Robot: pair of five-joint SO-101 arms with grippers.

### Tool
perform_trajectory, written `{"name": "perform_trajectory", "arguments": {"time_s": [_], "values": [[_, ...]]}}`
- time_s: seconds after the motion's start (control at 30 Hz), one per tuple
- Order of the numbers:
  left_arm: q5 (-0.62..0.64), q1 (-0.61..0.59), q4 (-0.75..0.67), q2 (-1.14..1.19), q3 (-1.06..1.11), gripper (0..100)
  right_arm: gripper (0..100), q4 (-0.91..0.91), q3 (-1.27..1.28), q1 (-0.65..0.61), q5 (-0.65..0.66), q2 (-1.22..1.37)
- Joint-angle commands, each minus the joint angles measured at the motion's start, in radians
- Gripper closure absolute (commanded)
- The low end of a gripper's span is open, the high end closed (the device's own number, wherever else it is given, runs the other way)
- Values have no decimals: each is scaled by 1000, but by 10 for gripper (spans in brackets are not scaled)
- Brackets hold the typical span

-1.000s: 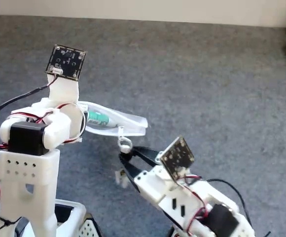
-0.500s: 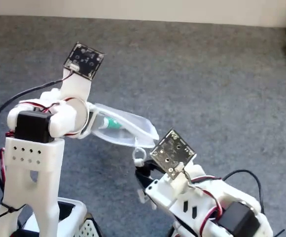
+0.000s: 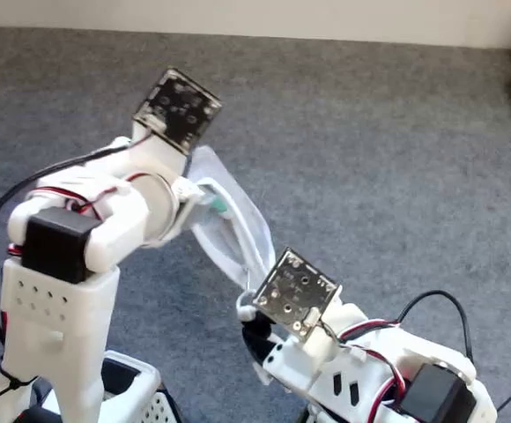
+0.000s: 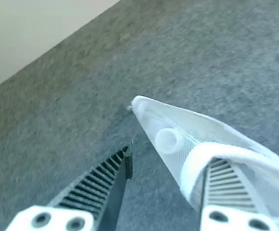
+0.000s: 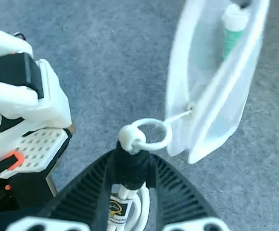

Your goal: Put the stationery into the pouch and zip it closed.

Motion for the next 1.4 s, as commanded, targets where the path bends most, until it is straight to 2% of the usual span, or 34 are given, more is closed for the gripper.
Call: {"name": "perform_trajectory", "arguments": {"time_s": [0.0, 0.2, 0.4, 0.77, 0.97, 1.17, 1.37], "values": [[-9, 134, -6, 12, -64, 765, 995, 19, -62, -25, 18, 13], [5, 314, -3, 13, -51, 765, 995, 79, -62, -24, 20, 2], [118, 437, -6, 13, -53, 724, 995, 82, -62, -22, 20, -139], [233, 501, -20, 5, -62, 718, 995, 101, -53, -21, 20, -311], [308, 501, -18, 4, -65, 681, 995, 102, -53, -18, 12, -363], [316, 501, -8, 2, -145, 681, 995, 97, -53, 105, 17, -403], [311, 495, 68, 2, -209, 681, 995, 96, -54, 171, 12, -444]]}}
